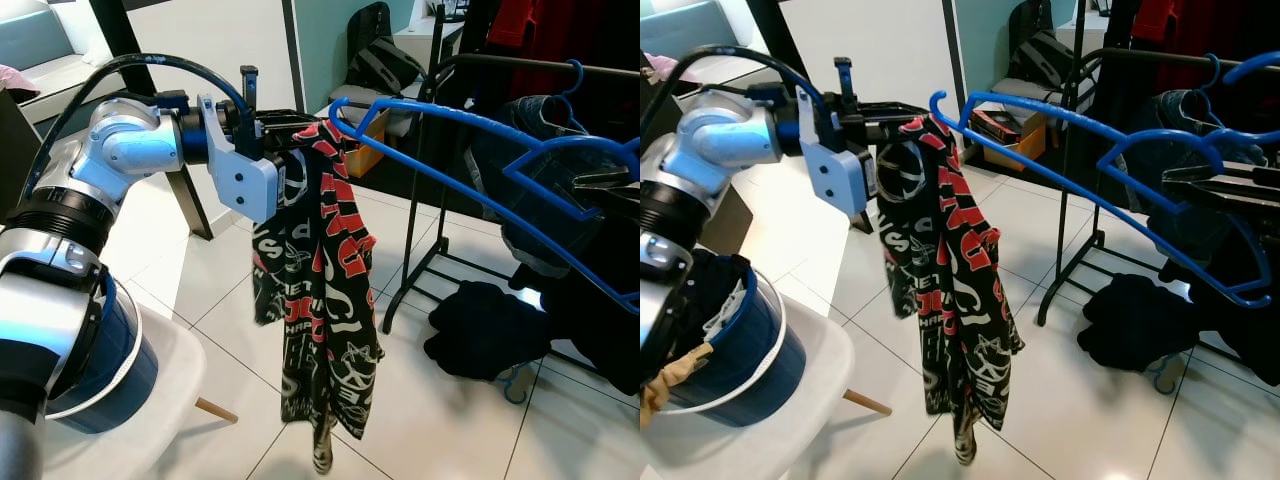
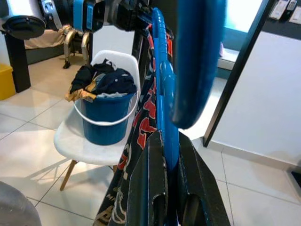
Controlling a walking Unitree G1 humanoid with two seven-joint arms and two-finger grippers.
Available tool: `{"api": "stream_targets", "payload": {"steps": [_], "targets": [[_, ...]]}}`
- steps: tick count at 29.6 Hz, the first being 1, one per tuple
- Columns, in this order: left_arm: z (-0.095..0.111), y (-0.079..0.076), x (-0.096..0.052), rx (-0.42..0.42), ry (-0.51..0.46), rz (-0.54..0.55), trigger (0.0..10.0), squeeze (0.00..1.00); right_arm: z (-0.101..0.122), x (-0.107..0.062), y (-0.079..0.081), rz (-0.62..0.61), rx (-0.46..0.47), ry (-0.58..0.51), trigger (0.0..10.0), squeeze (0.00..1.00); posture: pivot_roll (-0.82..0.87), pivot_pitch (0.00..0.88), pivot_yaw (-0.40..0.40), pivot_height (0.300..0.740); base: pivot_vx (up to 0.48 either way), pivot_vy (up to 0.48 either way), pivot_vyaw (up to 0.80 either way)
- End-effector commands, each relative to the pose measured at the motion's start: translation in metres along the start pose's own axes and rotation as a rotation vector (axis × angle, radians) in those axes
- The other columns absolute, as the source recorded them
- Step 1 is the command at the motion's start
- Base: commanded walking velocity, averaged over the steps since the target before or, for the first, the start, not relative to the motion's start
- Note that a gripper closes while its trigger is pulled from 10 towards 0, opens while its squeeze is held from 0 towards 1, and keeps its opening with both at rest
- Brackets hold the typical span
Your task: Hang hanger
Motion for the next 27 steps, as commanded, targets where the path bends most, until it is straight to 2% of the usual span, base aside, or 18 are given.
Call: {"api": "stream_targets", "payload": {"steps": [1,13,18,27], "targets": [[0.0,0.016,-0.003,0.034,-0.002,0.047,10.0,0.0,0.0,0.001,0.0,-0.006,-0.012,0.035,10.0,0.0,-0.11,0.0,0.114,0.74,0.0,0.0,0.0],[0.0,0.02,-0.002,0.042,-0.005,0.059,10.0,0.0,-0.011,0.006,0.0,-0.004,0.004,0.097,10.0,0.0,-0.11,0.0,0.116,0.74,0.0,0.0,0.0],[0.001,0.024,-0.001,0.049,-0.014,0.073,10.0,0.0,-0.029,0.011,-0.001,-0.016,0.017,0.205,10.0,0.0,-0.11,0.0,0.116,0.74,0.0,0.0,0.0],[0.002,0.026,0.0,0.055,-0.021,0.078,10.0,0.0,-0.044,0.016,0.0,-0.02,0.031,0.289,10.0,0.0,-0.11,0.0,0.116,0.74,0.0,0.0,0.0]]}}
Point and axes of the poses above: a point about 5 cm out from each wrist's last joint towards the gripper, its own x axis pointing out of the wrist towards the gripper, its own z axis along the axis of the wrist's last joint, y = z × x, the point moved 1 cm from there along x, pointing out of the wrist towards the gripper, and after that the axes turned 4 degrees about x, right-handed, at the moved point
